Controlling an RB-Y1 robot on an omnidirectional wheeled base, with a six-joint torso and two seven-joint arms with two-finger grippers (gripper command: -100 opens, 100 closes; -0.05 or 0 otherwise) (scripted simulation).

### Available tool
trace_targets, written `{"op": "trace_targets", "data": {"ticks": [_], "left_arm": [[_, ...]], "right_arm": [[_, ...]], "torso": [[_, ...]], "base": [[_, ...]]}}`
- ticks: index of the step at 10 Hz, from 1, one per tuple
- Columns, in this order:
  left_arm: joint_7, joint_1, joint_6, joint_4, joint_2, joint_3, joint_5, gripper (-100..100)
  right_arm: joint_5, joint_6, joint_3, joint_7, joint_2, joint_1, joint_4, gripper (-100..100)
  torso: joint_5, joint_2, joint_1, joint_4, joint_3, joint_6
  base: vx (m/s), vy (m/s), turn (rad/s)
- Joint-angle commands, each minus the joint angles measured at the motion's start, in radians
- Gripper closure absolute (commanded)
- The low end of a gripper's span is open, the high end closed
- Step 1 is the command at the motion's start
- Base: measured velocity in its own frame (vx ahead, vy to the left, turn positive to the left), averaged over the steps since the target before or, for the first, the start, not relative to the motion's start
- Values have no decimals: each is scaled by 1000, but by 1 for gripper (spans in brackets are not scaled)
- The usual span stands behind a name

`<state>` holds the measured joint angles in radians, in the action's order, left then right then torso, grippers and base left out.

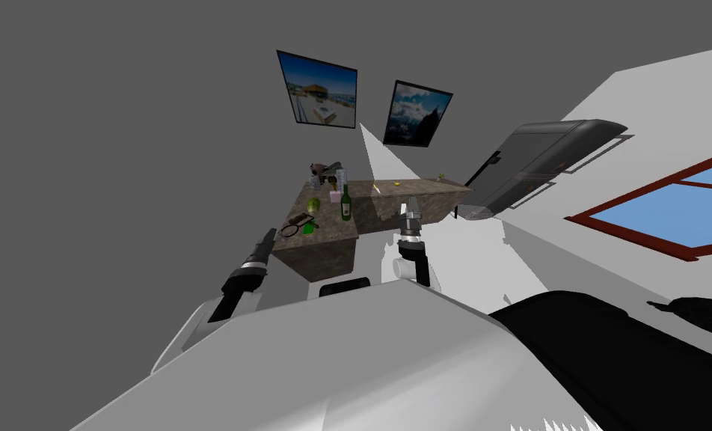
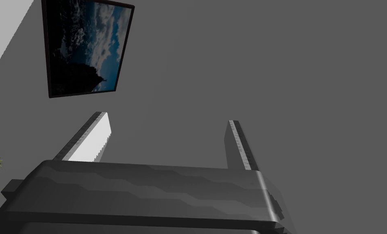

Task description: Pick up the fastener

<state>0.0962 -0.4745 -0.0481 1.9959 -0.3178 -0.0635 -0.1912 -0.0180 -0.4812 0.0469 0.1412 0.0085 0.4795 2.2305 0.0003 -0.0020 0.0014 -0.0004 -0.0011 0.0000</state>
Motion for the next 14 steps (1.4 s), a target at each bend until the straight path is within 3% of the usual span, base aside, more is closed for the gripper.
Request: {"op": "trace_targets", "data": {"ticks": [1, 7, 10, 11, 12, 13, 14], "left_arm": [[4, 1, 39, -19, -11, -1, -7, -100], [13, 25, 144, -90, -48, -12, -25, -100], [17, 47, 206, -129, -88, -22, -33, -100], [17, 39, 198, -113, -77, -19, -33, -100], [18, 39, 202, -114, -77, -19, -34, 0], [6, 50, 189, -147, -97, -43, -19, -100], [2, 53, 185, -158, -104, -51, -14, -100]], "right_arm": [[0, 0, 0, 0, 0, 0, 0, 0], [0, 0, 0, 0, 0, 0, 0, 0], [0, 0, 0, 0, 0, 0, 0, 0], [0, 0, 0, 0, 0, 0, 0, 0], [0, 0, 0, 0, 0, 0, 0, 0], [0, 0, 0, 0, 0, 0, 0, 0], [0, 0, 0, 0, 0, 0, 0, 0]], "torso": [[0, 0, 0, 0, 0, 0], [0, -1, -1, 0, -1, 0], [0, -3, 0, -1, -2, 0], [0, -4, 0, -1, -2, 0], [0, -2, -1, -1, -1, 0], [0, 0, -1, 0, 0, 0], [-1, 1, -3, 0, 0, 0]], "base": [[30, 18, -55], [38, 12, -54], [75, 18, -87], [39, 10, -16], [7, 2, 3], [5, -33, -137], [-4, -48, -128]]}}
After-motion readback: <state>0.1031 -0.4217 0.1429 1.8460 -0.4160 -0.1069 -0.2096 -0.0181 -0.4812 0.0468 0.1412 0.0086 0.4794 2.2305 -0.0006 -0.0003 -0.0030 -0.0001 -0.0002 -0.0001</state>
